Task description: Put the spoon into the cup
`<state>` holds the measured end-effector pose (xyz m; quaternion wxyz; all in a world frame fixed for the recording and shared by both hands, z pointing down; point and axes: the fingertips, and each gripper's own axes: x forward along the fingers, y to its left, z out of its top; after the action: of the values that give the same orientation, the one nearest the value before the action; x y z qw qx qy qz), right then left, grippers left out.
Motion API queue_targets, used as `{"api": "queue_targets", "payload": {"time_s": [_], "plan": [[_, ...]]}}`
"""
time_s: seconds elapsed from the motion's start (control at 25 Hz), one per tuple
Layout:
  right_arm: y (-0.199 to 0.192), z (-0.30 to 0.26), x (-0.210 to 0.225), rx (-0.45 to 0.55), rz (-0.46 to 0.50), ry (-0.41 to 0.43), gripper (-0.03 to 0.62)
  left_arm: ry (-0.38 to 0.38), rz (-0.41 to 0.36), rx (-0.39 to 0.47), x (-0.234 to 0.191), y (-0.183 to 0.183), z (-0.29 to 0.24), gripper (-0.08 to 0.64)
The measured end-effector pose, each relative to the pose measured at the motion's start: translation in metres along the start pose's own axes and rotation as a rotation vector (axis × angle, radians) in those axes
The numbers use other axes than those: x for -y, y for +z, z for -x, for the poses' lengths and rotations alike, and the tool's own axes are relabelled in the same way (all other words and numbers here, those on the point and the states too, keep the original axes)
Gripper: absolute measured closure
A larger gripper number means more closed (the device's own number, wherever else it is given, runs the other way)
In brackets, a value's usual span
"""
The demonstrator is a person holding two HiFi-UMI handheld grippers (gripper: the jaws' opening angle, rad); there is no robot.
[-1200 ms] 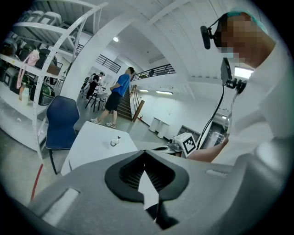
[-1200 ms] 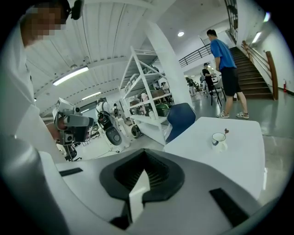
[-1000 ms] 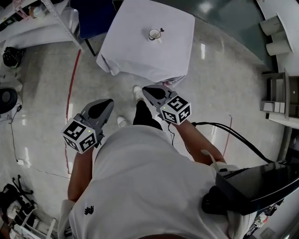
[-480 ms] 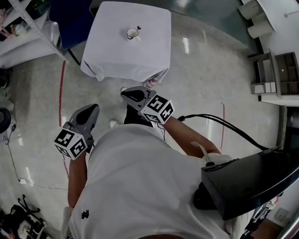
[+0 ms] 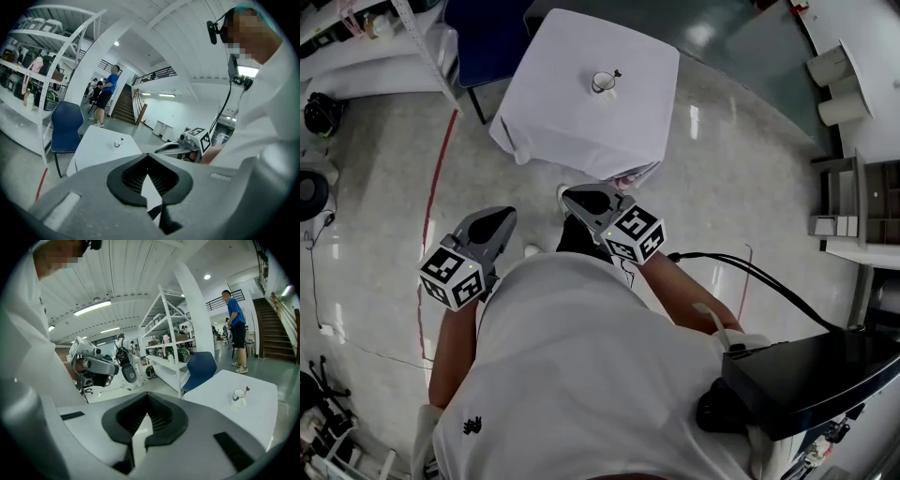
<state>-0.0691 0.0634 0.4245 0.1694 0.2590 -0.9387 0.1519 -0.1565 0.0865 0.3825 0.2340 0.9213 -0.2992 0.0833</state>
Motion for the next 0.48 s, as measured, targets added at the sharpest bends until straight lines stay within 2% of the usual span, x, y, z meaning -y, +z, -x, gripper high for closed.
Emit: {"api": "queue_targets", "payload": {"time_s": [0.48], "plan": [[0.007, -0.027, -0.015, -0.004, 0.011, 0.037, 0.584, 0.021, 0.023, 0.004, -0.021, -0.007, 0.018, 0.555]]}}
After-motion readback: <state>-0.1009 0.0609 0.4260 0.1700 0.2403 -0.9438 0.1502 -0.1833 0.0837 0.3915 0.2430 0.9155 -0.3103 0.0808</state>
